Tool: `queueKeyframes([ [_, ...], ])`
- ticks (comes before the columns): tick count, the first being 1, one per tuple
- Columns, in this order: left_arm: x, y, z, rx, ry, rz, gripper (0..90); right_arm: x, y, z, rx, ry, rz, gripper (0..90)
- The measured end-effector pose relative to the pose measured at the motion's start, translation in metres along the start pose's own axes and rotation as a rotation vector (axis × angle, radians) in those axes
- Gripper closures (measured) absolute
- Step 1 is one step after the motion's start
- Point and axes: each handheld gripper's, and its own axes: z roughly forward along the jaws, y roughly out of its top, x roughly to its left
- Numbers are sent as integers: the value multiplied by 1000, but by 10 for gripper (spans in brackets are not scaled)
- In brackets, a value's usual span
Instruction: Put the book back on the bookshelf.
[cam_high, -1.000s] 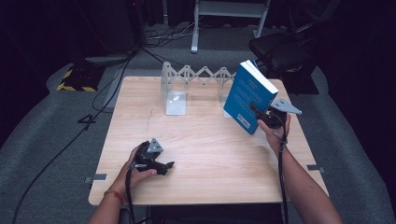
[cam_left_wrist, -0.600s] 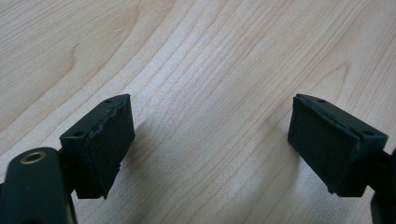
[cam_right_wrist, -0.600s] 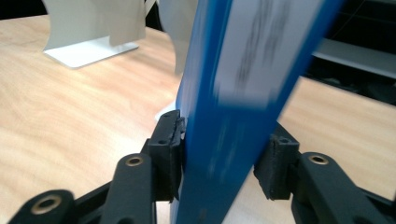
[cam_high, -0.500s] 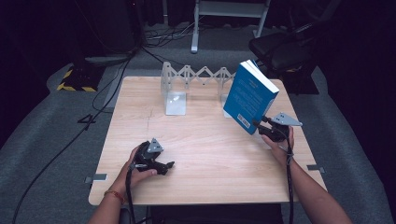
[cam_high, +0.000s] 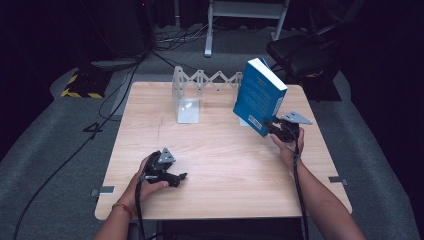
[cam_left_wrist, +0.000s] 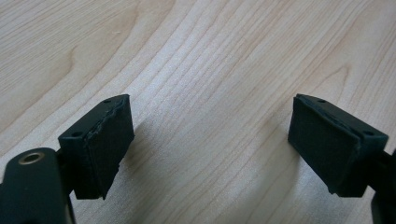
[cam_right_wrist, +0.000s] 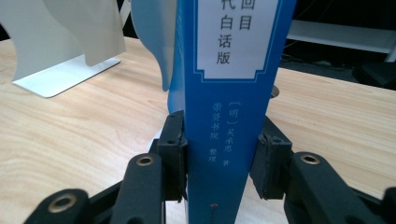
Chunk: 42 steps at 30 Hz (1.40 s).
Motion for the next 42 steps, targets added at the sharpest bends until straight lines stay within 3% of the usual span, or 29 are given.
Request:
queueKeyframes([
  [9, 0, 0, 0, -1, -1, -2, 146, 4, 9, 21, 12, -27, 8, 618],
  [20, 0, 0, 0, -1, -1, -2, 147, 2, 13, 23, 36, -7, -19, 608],
  [29, 0, 0, 0, -1, -1, -2, 146, 2, 19, 12, 83, 5, -62, 584],
  [36, 0, 0, 0, -1, 0, -3, 147, -2, 26, -6, 74, 32, -77, 564],
  [42, 0, 0, 0, -1, 0, -3, 147, -2, 33, -20, 106, 53, -115, 504],
])
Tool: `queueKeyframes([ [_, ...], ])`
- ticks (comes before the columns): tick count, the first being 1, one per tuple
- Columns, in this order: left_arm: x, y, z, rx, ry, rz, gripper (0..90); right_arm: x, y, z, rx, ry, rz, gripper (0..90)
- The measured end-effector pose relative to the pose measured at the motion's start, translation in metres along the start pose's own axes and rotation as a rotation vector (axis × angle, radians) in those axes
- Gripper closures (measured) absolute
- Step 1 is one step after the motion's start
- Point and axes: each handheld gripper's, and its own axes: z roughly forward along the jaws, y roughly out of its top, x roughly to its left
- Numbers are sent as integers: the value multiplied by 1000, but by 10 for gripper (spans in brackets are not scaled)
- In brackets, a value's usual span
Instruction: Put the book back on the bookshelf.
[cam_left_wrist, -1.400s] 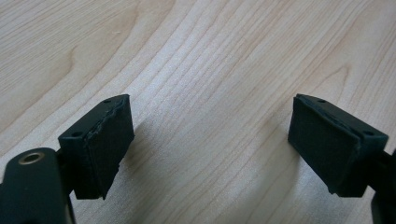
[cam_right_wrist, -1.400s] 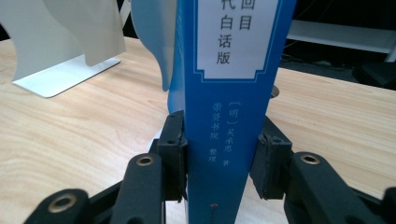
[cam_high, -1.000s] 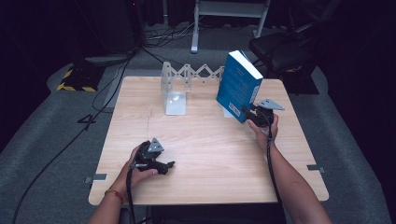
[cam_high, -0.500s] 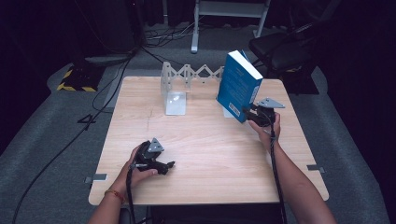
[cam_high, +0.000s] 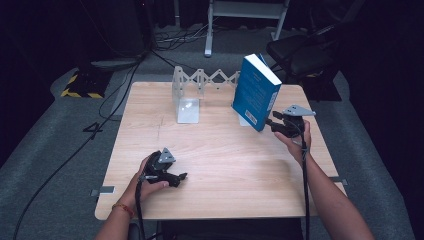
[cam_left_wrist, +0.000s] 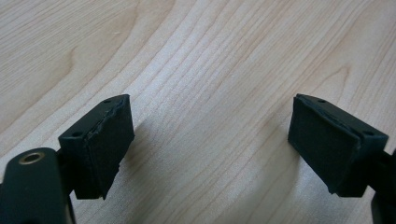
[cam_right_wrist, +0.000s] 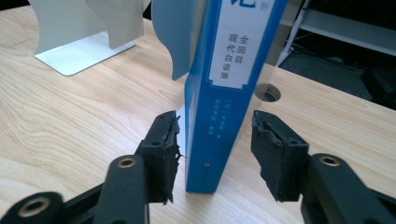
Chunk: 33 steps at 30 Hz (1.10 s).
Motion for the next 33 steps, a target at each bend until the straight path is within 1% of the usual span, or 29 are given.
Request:
queueKeyframes([
  [2, 0, 0, 0, 0, 0, 0, 147, -1, 1, -4, 5, 15, 1, 480],
  [4, 0, 0, 0, 0, 0, 0, 146, -1, 3, -9, 20, 27, -16, 462],
  [9, 0, 0, 0, 0, 0, 0, 147, -3, 5, -22, 48, 68, -29, 410],
  [10, 0, 0, 0, 0, 0, 0, 147, -3, 5, -22, 48, 68, -29, 410],
  [11, 0, 0, 0, 0, 0, 0, 147, -3, 4, -26, 63, 74, -42, 381],
  [12, 0, 0, 0, 0, 0, 0, 146, -3, 4, -28, 70, 78, -44, 364],
  [15, 0, 0, 0, 1, 1, -1, 146, -3, 2, -34, 87, 111, -59, 359],
  [16, 0, 0, 0, 1, 1, -1, 146, -3, 2, -34, 87, 111, -59, 359],
  [18, 0, 0, 0, 0, 1, 0, 146, -2, 0, -38, 101, 117, -83, 353],
  [19, 0, 0, 0, 0, 1, 0, 146, -2, -1, -40, 106, 115, -85, 347],
  [20, 0, 0, 0, 0, 1, 0, 146, -1, -2, -43, 126, 118, -86, 341],
  [21, 0, 0, 0, 0, 1, 0, 146, -1, -2, -43, 126, 118, -86, 341],
  [22, 0, 0, 0, 0, 1, 0, 146, 0, -4, -48, 131, 128, -102, 331],
  [23, 0, 0, 0, 0, 1, 0, 146, 1, -5, -49, 136, 134, -107, 331],
  [26, 0, 0, 0, 0, 1, 0, 146, 2, -9, -54, 149, 137, -121, 320],
  [29, 0, 0, 0, 0, 1, 0, 146, 3, -13, -59, 149, 152, -120, 309],
  [31, 0, 0, 0, 2, 3, -2, 146, 5, -16, -63, 157, 143, -134, 307],
  [33, 0, 0, 0, 2, 3, -2, 146, 7, -20, -68, 157, 155, -132, 301],
])
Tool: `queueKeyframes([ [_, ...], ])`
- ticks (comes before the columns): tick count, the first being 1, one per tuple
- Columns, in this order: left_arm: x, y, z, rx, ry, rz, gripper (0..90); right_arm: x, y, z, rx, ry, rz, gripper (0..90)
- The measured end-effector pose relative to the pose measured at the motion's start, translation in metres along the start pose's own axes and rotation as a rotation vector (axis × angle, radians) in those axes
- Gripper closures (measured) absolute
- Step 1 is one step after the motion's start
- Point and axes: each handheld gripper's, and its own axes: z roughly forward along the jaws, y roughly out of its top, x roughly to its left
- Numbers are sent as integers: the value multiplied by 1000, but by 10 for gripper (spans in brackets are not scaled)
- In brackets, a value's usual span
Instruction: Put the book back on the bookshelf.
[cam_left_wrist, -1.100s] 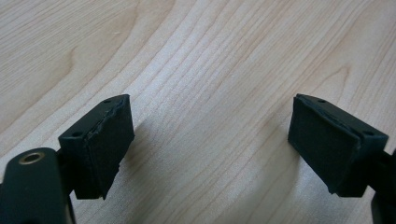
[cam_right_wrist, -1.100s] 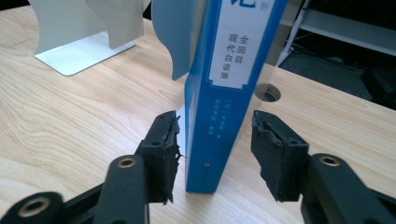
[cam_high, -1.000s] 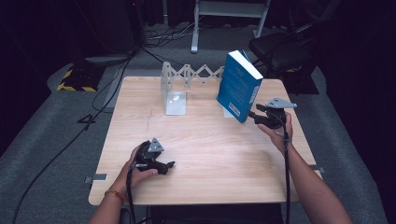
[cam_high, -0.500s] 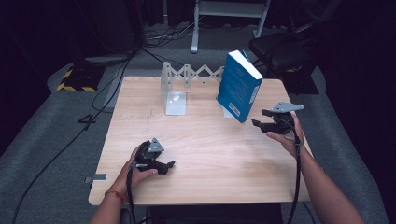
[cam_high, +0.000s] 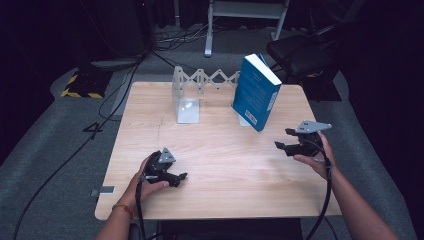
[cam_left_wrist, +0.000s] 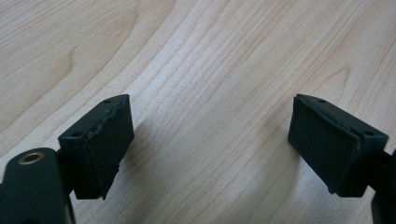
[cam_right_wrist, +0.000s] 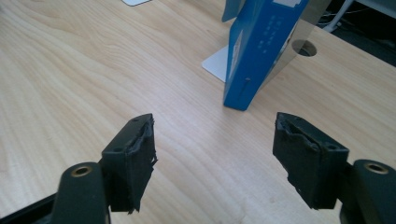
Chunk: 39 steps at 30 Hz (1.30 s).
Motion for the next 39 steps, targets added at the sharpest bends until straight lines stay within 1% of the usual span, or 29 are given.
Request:
queueKeyframes([
  [1, 0, 0, 0, 0, 0, 0, 146, 2, -2, -2, -1, 5, -3, 301],
  [3, 0, 0, 0, 0, 0, 0, 146, 7, -5, -5, 0, 7, -28, 296],
  [4, 0, 0, 0, 0, 0, 0, 146, 7, -5, -5, 0, 7, -28, 296],
  [6, 0, 0, 0, 0, 0, 0, 146, 11, -10, -8, 7, 7, -42, 293],
  [7, 0, 0, 0, 0, 0, 0, 146, 12, -13, -8, 6, 5, -36, 293],
  [9, 0, 0, 0, 0, 0, 0, 146, 16, -23, -10, 25, 13, -42, 286],
  [10, 0, 0, 0, -1, -1, 1, 146, 16, -23, -10, 25, 13, -42, 286],
  [12, 0, 0, 0, -1, 0, 1, 146, 17, -30, -11, 36, 18, -50, 284],
  [15, 0, 0, 0, -1, -1, 1, 146, 19, -41, -13, 61, 10, -58, 280],
  [18, 0, 0, 0, 0, 0, 0, 146, 18, -51, -16, 82, -21, -63, 279],
  [20, 0, 0, 0, -1, 0, 1, 146, 17, -58, -18, 95, -28, -65, 277],
  [22, 0, 0, 0, 0, 0, 0, 146, 15, -66, -20, 98, -21, -56, 275],
  [25, 0, 0, 0, -1, 0, 1, 146, 11, -78, -24, 106, -26, -45, 272],
  [27, 0, 0, 0, -1, -1, 1, 146, 8, -85, -28, 102, -29, -36, 270],
  [30, 0, 0, 0, -1, 0, 1, 146, 4, -97, -33, 101, -42, -6, 269],
  [33, 0, 0, 0, -1, 2, -1, 145, -1, -108, -38, 107, -46, 19, 266],
  [37, 0, 0, 0, -1, 2, -1, 146, -7, -123, -43, 95, -56, 90, 266],
  [39, 0, 0, 0, 0, 6, -2, 145, -10, -130, -46, 98, -61, 118, 265],
])
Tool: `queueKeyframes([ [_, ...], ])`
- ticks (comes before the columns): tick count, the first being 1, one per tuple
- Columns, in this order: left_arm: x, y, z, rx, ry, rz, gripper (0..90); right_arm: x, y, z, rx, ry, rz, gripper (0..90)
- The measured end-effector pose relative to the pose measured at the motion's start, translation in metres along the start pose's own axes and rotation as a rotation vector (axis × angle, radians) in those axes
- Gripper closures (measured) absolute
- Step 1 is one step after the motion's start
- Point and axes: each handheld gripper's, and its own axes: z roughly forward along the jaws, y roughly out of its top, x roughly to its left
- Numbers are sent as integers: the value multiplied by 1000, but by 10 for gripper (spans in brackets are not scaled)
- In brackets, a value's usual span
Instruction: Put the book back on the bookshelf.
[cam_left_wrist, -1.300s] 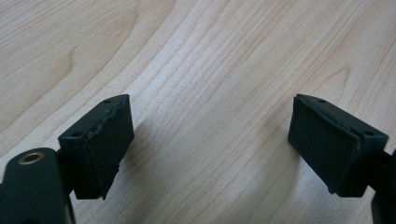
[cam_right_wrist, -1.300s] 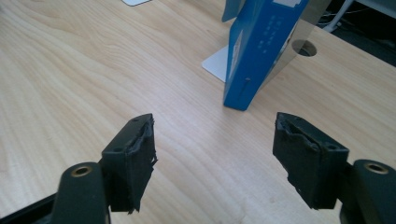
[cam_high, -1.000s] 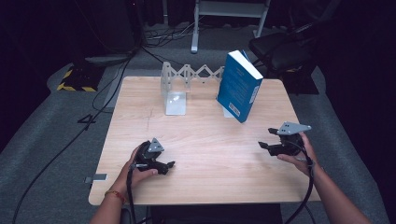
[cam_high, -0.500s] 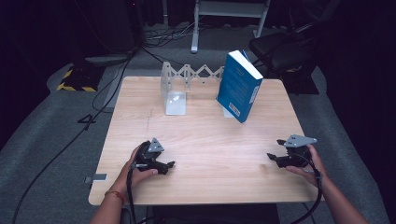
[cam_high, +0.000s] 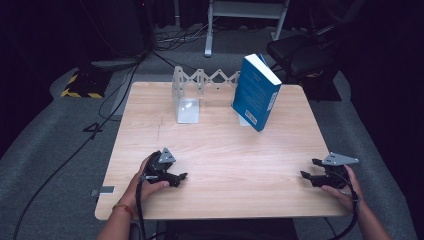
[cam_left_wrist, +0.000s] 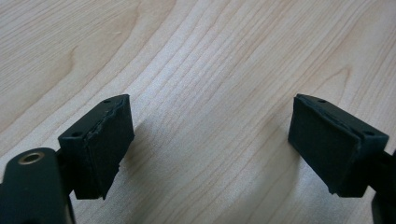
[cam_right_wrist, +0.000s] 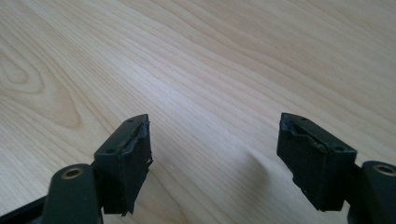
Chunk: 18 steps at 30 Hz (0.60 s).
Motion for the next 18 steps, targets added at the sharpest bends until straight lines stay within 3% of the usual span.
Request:
queueKeyframes([
  [5, -1, 0, 0, 0, 3, -4, 146, -9, -15, -6, -6, -1, 81, 229],
  [9, -1, 0, 0, 0, 4, -3, 147, -13, -21, -12, 3, -8, 112, 215],
  [18, -1, 0, 0, 0, 3, -4, 146, -12, -23, -13, 6, -12, 114, 206],
])
